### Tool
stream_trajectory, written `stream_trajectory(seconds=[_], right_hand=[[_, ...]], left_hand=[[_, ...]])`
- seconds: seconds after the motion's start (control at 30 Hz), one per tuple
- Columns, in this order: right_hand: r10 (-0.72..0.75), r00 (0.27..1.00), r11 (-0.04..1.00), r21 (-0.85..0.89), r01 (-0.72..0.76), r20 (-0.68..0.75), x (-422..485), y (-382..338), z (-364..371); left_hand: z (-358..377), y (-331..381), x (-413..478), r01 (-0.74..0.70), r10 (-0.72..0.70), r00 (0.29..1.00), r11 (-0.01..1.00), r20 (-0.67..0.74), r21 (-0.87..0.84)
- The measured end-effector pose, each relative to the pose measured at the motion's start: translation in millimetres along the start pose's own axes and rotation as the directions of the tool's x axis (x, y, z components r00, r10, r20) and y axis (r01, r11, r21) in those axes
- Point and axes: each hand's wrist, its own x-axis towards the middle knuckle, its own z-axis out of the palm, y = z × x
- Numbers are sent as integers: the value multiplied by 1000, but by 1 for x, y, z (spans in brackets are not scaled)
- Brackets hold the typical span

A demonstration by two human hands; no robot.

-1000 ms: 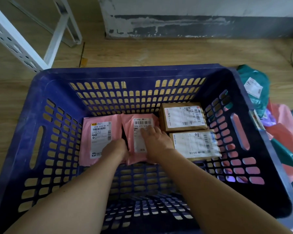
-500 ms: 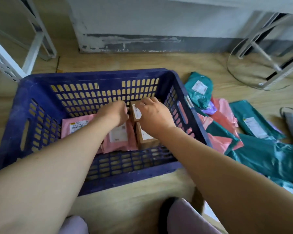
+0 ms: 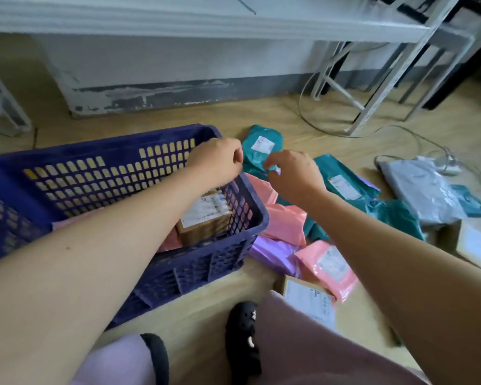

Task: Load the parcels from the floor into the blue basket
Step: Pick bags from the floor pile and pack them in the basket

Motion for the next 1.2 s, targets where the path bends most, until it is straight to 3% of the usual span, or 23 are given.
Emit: stream_trajectory(seconds=[0.2, 0.43, 0.57, 0.77, 0.97, 1.07, 1.2], right_hand=[[203, 979, 973, 114, -200, -21, -36, 62, 23], [285, 947, 955, 46, -294, 149, -71, 111, 79], [255, 928, 966, -24, -259, 271, -87, 127, 100], [219, 887, 975, -68, -210, 407, -107, 145, 119], [142, 758, 985, -166, -45, 637, -141, 154, 143], [126, 732, 976, -216, 30, 670, -148, 154, 161], [79, 760, 965, -241, 104, 645, -153, 147, 182]], left_hand=[[62, 63, 4, -88, 94, 992, 993, 80, -80], [140, 86, -31, -236, 235, 908, 971, 346, -41], [158, 78, -39, -360, 287, 857, 928, 429, 98], [186, 69, -53, -350, 197, 784, 923, 589, 158], [209, 62, -57, -327, 153, 750, 931, 644, 160], [213, 58, -53, -326, 152, 749, 932, 645, 159], [215, 50, -47, -308, 138, 756, 938, 640, 161]])
